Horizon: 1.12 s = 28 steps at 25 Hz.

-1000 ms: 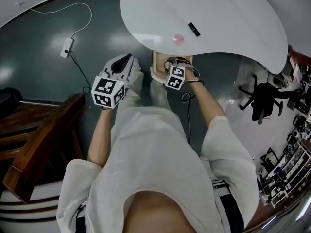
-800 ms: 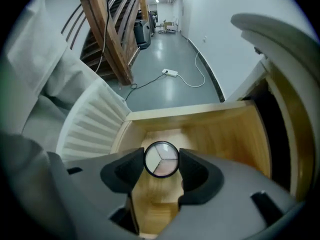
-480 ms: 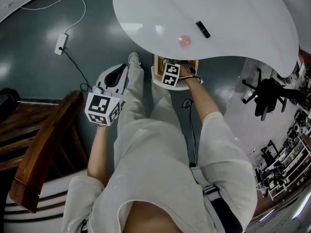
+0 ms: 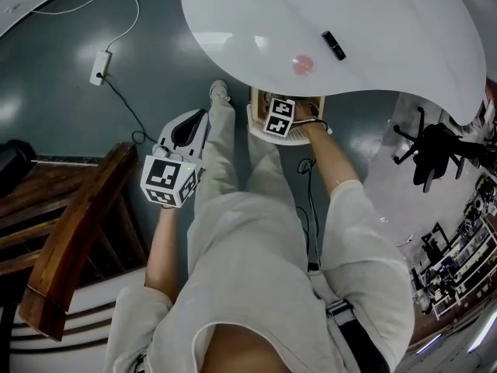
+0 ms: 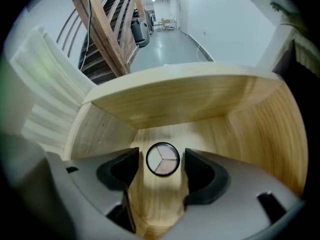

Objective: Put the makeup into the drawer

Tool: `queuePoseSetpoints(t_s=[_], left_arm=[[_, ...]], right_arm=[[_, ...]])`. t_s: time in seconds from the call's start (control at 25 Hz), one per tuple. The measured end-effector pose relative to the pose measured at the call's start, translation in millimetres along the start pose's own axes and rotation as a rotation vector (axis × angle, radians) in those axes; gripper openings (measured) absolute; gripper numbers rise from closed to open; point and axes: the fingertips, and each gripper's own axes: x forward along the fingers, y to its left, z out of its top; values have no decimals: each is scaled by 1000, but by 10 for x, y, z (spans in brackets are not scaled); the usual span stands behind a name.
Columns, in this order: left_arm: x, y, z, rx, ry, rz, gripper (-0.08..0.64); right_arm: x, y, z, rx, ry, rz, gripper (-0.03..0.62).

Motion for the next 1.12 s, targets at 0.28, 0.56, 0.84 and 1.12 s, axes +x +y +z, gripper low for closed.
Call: queuePoseSetpoints(t_s=[0.28, 0.56, 0.84, 1.12], left_arm=[[-65, -194, 211, 23, -42, -15, 14], [-142, -458, 469, 72, -83, -35, 14], [-182, -703, 708, 113, -117, -61, 14], [-199, -833, 843, 137, -141, -75, 14]], right_arm=[[-513, -44, 143, -14, -72, -79, 241], [-1196, 76, 252, 76, -180, -127, 223], [-1907, 212, 274, 102, -274, -175, 215], [-2537, -101, 310, 135, -356, -291, 215]])
